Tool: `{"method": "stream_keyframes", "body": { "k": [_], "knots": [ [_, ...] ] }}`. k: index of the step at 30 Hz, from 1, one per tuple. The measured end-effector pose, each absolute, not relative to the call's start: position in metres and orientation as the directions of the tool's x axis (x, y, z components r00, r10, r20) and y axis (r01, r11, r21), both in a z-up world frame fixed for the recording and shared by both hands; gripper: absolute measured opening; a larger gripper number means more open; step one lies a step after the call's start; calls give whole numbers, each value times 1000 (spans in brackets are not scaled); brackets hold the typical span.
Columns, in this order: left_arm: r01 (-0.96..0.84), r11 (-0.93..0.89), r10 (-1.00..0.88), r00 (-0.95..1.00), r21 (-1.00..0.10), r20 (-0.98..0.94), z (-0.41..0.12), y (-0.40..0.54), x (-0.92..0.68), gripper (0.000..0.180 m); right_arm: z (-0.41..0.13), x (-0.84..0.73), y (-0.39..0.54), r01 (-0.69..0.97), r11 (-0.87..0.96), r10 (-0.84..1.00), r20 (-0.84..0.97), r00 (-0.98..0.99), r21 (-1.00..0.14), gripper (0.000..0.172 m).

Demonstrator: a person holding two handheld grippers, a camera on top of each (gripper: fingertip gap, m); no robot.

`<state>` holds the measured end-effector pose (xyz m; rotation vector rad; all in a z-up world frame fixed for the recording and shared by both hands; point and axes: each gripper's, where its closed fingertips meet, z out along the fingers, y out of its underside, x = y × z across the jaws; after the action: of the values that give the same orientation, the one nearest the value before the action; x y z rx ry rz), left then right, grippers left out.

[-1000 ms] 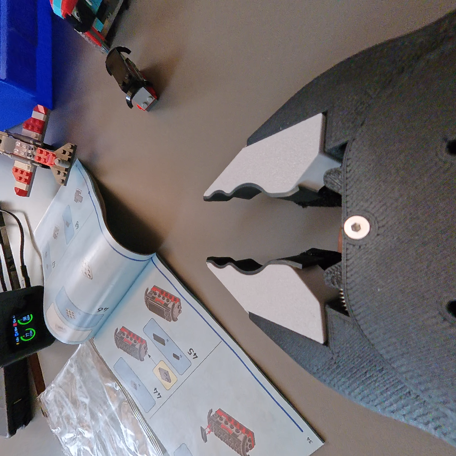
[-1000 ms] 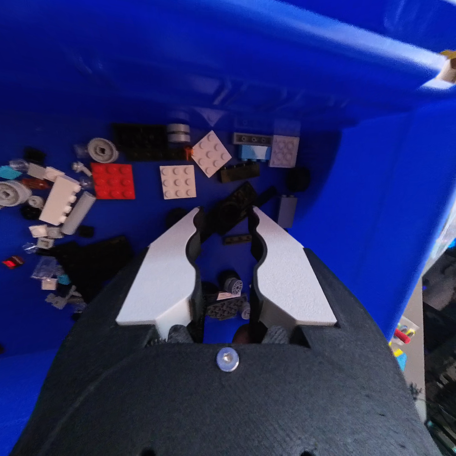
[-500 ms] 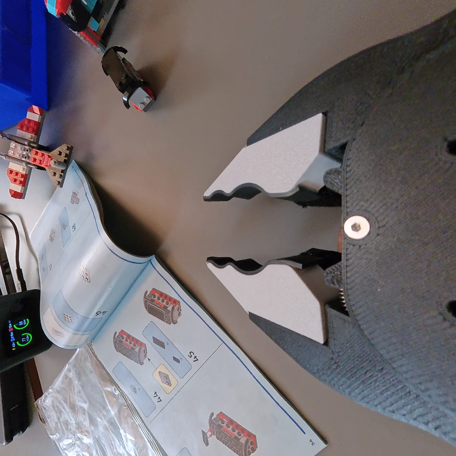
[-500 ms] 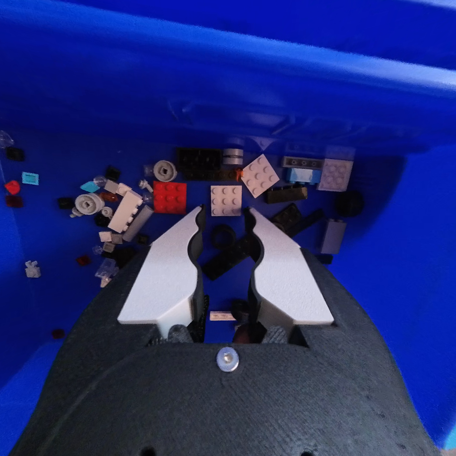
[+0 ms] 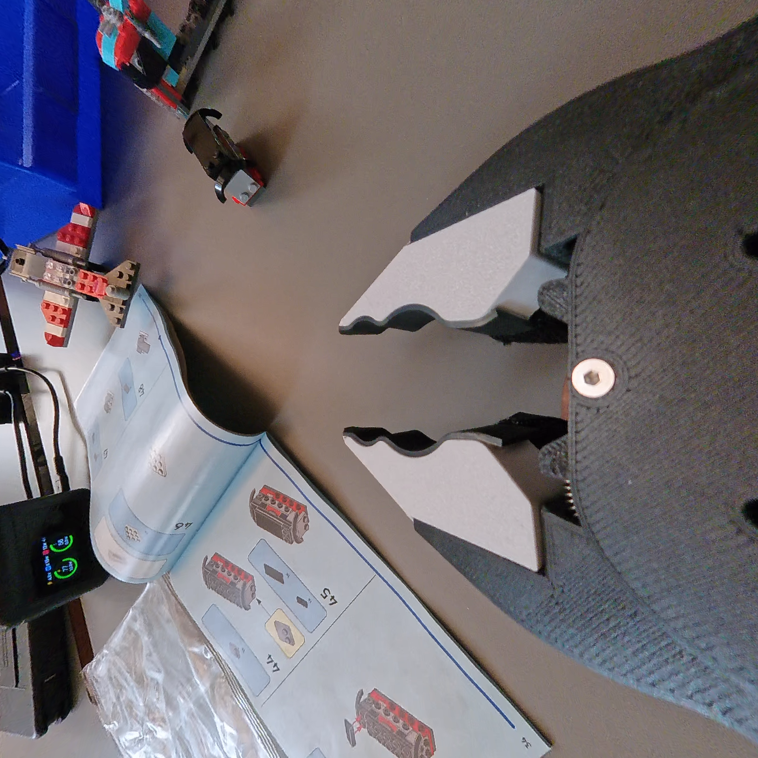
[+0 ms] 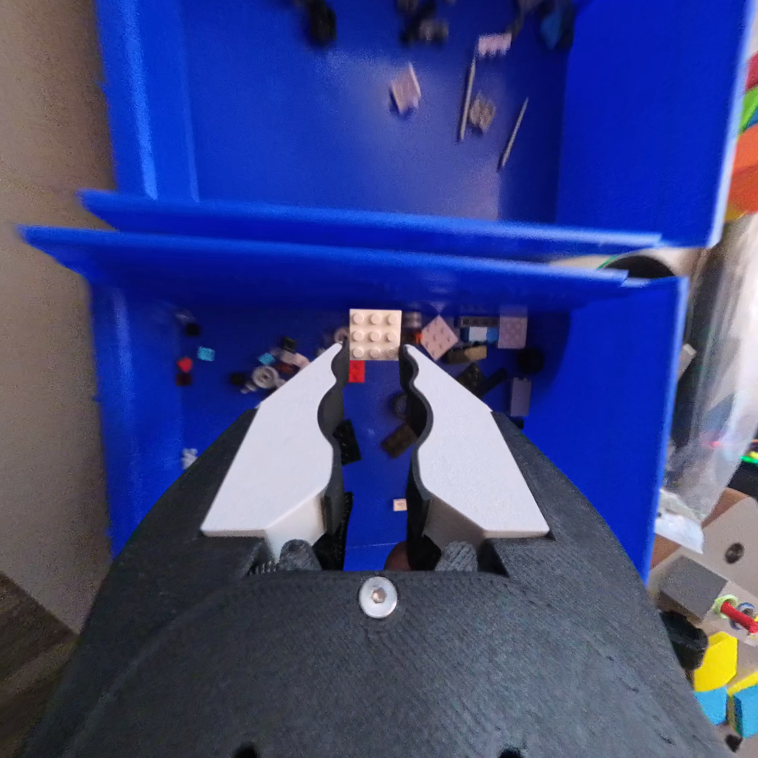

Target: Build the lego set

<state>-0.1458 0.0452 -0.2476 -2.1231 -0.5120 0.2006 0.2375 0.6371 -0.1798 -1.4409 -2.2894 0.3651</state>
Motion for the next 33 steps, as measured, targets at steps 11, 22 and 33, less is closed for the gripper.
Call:
{"method": "stream_keyframes", "body": {
  "k": [11,22,33],
  "knots": [
    [286,-431,392,914,-856,108,-236,43,-134,46,-85,155,383,439,465,833,212,-511,-769,26],
    [336,-354,389,901,-873,189,-228,34,-126,46,-188,29,131,400,327,693,-71,-717,-856,26],
    [360,-334,387,895,-871,221,-227,31,-125,46,-246,-5,95,459,394,696,-67,-715,-797,26]
  ]
}}
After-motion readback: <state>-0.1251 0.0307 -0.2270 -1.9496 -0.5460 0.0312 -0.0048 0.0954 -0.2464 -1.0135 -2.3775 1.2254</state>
